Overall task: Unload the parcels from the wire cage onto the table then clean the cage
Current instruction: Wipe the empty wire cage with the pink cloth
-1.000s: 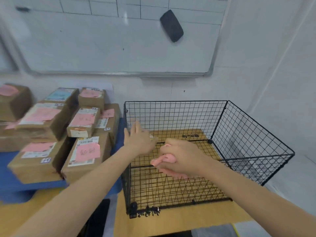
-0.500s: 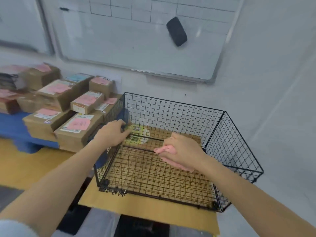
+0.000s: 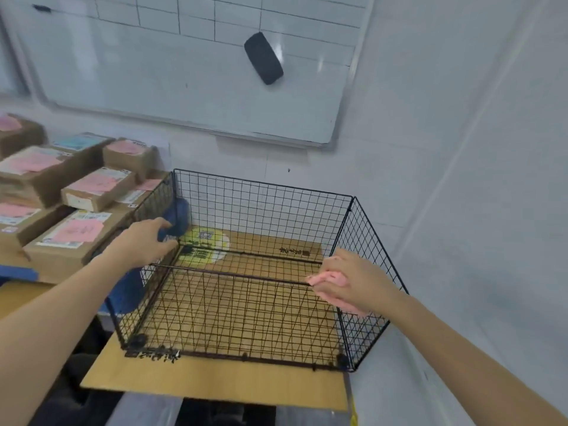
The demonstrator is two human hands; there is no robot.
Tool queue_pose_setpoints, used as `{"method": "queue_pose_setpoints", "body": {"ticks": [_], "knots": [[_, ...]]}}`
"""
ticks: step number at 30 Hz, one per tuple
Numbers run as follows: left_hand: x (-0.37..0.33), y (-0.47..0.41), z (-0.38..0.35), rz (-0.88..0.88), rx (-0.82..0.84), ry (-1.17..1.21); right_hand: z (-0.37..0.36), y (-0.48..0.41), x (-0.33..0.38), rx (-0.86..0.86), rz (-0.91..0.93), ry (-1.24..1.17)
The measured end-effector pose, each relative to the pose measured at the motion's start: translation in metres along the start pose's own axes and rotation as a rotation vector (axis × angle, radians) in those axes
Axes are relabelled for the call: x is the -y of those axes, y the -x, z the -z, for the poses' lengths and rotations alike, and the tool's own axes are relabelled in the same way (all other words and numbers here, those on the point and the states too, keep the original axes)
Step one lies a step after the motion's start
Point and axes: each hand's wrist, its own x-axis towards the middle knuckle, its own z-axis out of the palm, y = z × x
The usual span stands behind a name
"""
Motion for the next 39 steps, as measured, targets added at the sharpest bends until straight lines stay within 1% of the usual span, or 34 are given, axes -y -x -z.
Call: {"method": "queue_pose_setpoints", "body": {"ticks": [5, 16, 22, 25, 27, 29, 31, 33, 35, 36, 37, 38, 39], "knots": [[0.002, -0.002, -0.001, 0.016, 0.023, -0.015, 0.001, 0.010, -0.018, -0.011, -0.010, 0.017], [0.003, -0.005, -0.002, -0.008, 0.023, -0.080, 0.013, 0.036, -0.050, -0.026, -0.046, 0.039], [0.004, -0.008, -0.002, -0.032, 0.049, -0.102, 0.016, 0.042, -0.052, -0.005, -0.071, 0.045], [0.005, -0.008, -0.002, -0.027, 0.061, -0.110, 0.015, 0.041, -0.054, 0.008, -0.081, 0.012], [0.004, -0.009, -0.003, -0.024, 0.083, -0.133, 0.016, 0.038, -0.054, -0.002, -0.109, -0.084], [-0.002, -0.010, -0.002, -0.051, 0.112, -0.190, 0.019, 0.034, -0.054, -0.097, -0.161, -0.260], [-0.011, -0.010, -0.003, -0.108, 0.135, -0.260, 0.024, 0.030, -0.055, -0.248, -0.248, -0.347], [-0.018, -0.012, -0.004, -0.150, 0.103, -0.313, 0.030, 0.028, -0.058, -0.426, -0.318, -0.296], [-0.022, -0.016, 0.001, -0.145, 0.048, -0.326, 0.034, 0.028, -0.060, -0.629, -0.354, -0.222], [-0.023, -0.019, 0.003, -0.147, 0.022, -0.340, 0.034, 0.029, -0.063, -0.698, -0.369, -0.194], [-0.024, -0.022, 0.005, -0.150, 0.004, -0.371, 0.033, 0.030, -0.067, -0.716, -0.395, -0.171], [-0.025, -0.024, 0.006, -0.156, -0.013, -0.412, 0.029, 0.029, -0.072, -0.680, -0.431, -0.142], [-0.026, -0.027, 0.008, -0.156, -0.022, -0.457, 0.023, 0.028, -0.076, -0.598, -0.471, -0.108]]}}
